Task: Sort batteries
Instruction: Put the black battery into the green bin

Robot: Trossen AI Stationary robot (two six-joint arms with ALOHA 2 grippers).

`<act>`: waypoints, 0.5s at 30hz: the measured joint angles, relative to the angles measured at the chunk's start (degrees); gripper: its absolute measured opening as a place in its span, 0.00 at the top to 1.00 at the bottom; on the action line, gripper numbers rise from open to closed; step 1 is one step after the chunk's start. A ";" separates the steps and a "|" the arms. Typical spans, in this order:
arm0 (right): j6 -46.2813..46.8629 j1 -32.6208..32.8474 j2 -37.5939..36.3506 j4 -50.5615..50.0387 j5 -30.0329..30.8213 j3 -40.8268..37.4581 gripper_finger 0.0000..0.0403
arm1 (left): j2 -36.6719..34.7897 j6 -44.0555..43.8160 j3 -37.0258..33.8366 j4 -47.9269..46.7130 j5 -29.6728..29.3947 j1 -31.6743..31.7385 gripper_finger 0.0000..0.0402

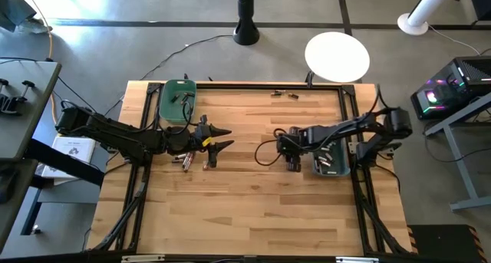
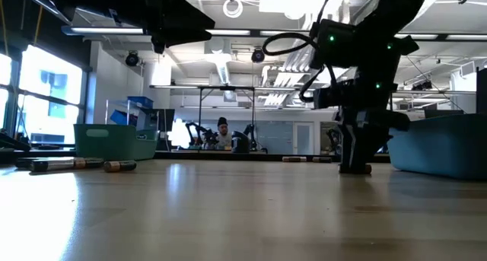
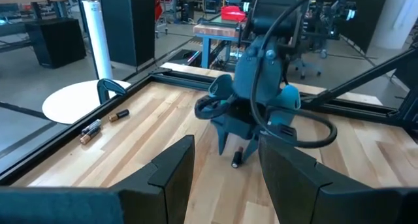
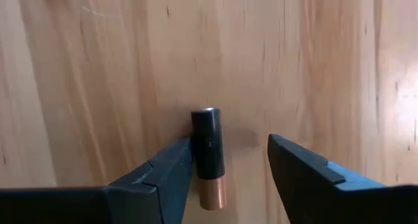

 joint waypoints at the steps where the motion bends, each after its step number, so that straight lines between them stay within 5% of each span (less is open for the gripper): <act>1: 0.00 0.00 0.44 0.14 -0.59 0.05 0.54 | 0.00 -0.02 0.00 0.00 0.01 0.00 0.59; 12: 2.56 0.58 1.91 9.47 -2.60 -0.25 0.94 | 0.00 -3.95 0.00 -0.70 -2.69 1.37 0.59; 15: 1.74 1.51 2.19 18.09 -1.61 -0.28 0.95 | 0.00 -4.91 0.00 -1.64 -3.73 2.19 0.59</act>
